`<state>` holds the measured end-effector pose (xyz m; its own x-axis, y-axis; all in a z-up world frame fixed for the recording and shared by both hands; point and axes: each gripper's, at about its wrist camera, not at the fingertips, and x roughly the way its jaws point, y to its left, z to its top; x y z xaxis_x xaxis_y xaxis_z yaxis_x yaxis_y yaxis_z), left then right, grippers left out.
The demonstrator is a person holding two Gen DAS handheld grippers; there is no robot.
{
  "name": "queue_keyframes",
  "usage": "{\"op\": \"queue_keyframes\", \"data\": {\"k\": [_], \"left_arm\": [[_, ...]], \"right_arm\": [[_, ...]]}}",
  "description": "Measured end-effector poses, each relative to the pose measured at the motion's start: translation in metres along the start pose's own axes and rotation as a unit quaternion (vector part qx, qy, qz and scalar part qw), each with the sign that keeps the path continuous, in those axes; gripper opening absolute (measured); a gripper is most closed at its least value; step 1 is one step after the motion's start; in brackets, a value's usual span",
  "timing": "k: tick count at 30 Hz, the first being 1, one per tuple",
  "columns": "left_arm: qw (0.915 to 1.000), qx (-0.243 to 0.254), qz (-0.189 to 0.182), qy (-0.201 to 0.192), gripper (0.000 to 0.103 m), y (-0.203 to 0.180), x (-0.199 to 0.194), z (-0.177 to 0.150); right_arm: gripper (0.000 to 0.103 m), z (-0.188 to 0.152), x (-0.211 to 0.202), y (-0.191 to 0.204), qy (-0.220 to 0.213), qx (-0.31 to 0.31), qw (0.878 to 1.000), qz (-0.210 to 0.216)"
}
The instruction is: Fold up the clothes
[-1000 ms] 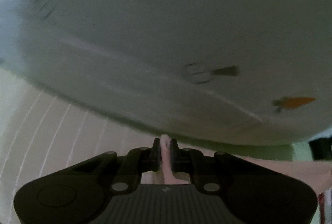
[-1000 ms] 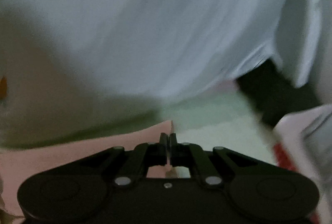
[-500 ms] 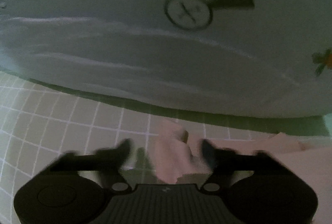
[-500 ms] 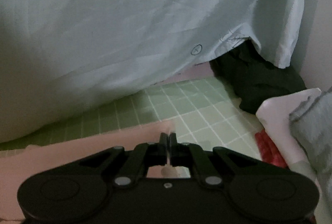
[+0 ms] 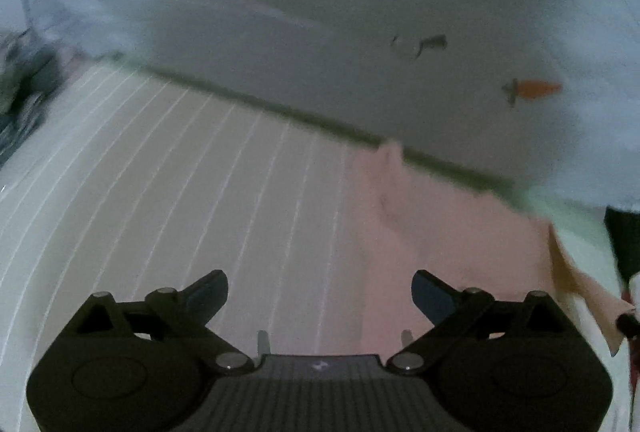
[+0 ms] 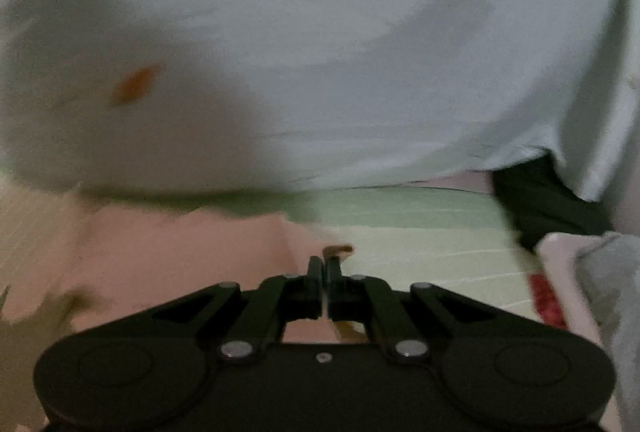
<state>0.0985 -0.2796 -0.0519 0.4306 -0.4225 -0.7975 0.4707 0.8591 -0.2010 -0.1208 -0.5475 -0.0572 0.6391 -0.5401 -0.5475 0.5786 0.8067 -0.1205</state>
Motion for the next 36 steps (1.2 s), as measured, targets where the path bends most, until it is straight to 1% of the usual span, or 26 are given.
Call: {"op": "queue_keyframes", "data": {"k": [3, 7, 9, 11, 14, 15, 16, 17, 18, 19, 20, 22, 25, 27, 30, 32, 33, 34, 35, 36], "left_arm": [[0.9999, 0.001, 0.010, 0.009, 0.098, 0.012, -0.023, -0.033], [0.9995, 0.003, 0.023, 0.022, 0.098, 0.028, -0.053, -0.077], [0.9992, 0.012, 0.024, 0.030, 0.098, 0.027, -0.058, -0.090], [0.9988, 0.022, 0.022, 0.037, 0.098, 0.024, -0.063, -0.100], [0.9983, 0.036, 0.019, 0.041, 0.098, 0.016, -0.071, -0.113], [0.9982, 0.040, 0.017, 0.042, 0.098, 0.012, -0.073, -0.117], [0.9980, 0.043, 0.016, 0.044, 0.098, 0.008, -0.073, -0.120], [0.9978, 0.046, 0.015, 0.046, 0.098, 0.004, -0.074, -0.124], [0.9976, 0.049, 0.013, 0.047, 0.098, 0.000, -0.074, -0.128], [0.9975, 0.052, 0.009, 0.047, 0.098, -0.007, -0.074, -0.131], [0.9973, 0.055, 0.006, 0.048, 0.098, -0.013, -0.074, -0.135], [0.9970, 0.061, -0.002, 0.048, 0.098, -0.025, -0.074, -0.141], [0.9961, 0.073, -0.019, 0.045, 0.096, -0.048, -0.071, -0.150], [0.9953, 0.081, -0.033, 0.041, 0.095, -0.067, -0.069, -0.157], [0.9940, 0.087, -0.052, 0.042, 0.087, -0.092, -0.062, -0.164], [0.9929, 0.090, -0.062, 0.048, 0.076, -0.108, -0.054, -0.169], [0.9923, 0.091, -0.066, 0.051, 0.074, -0.115, -0.050, -0.171], [0.9921, 0.091, -0.069, 0.052, 0.071, -0.121, -0.047, -0.174], [0.9919, 0.091, -0.071, 0.053, 0.065, -0.127, -0.043, -0.175], [0.9921, 0.091, -0.067, 0.054, 0.061, -0.130, -0.041, -0.177]], "right_arm": [[0.002, -0.027, -0.029, 0.040, 0.014, -0.046, 0.998, 0.037], [0.002, -0.069, -0.061, 0.081, 0.051, -0.067, 0.993, 0.079], [0.002, -0.090, -0.076, 0.100, 0.070, -0.075, 0.990, 0.097], [0.002, -0.105, -0.086, 0.111, 0.091, -0.071, 0.987, 0.112], [0.004, -0.116, -0.098, 0.115, 0.114, -0.058, 0.984, 0.122], [0.013, -0.117, -0.103, 0.114, 0.111, -0.055, 0.985, 0.119], [0.037, -0.118, -0.108, 0.112, 0.104, -0.053, 0.987, 0.113], [0.052, -0.118, -0.113, 0.110, 0.097, -0.051, 0.988, 0.108], [0.073, -0.119, -0.119, 0.106, 0.090, -0.044, 0.990, 0.096], [0.081, -0.121, -0.122, 0.101, 0.085, -0.032, 0.993, 0.081], [0.082, -0.123, -0.124, 0.094, 0.086, -0.019, 0.994, 0.070], [0.088, -0.127, -0.124, 0.079, 0.093, 0.003, 0.994, 0.050], [0.088, -0.137, -0.122, 0.054, 0.112, 0.030, 0.993, 0.017], [0.088, -0.143, -0.121, 0.039, 0.120, 0.040, 0.992, 0.011], [0.089, -0.152, -0.125, 0.016, 0.124, 0.037, 0.992, 0.000], [0.089, -0.159, -0.126, 0.001, 0.127, 0.033, 0.991, -0.005], [0.088, -0.163, -0.127, -0.007, 0.129, 0.030, 0.991, -0.008], [0.088, -0.166, -0.129, -0.015, 0.130, 0.030, 0.991, -0.010], [0.088, -0.169, -0.131, -0.021, 0.132, 0.029, 0.991, -0.012], [0.088, -0.171, -0.131, -0.028, 0.133, 0.029, 0.991, -0.014]]}}
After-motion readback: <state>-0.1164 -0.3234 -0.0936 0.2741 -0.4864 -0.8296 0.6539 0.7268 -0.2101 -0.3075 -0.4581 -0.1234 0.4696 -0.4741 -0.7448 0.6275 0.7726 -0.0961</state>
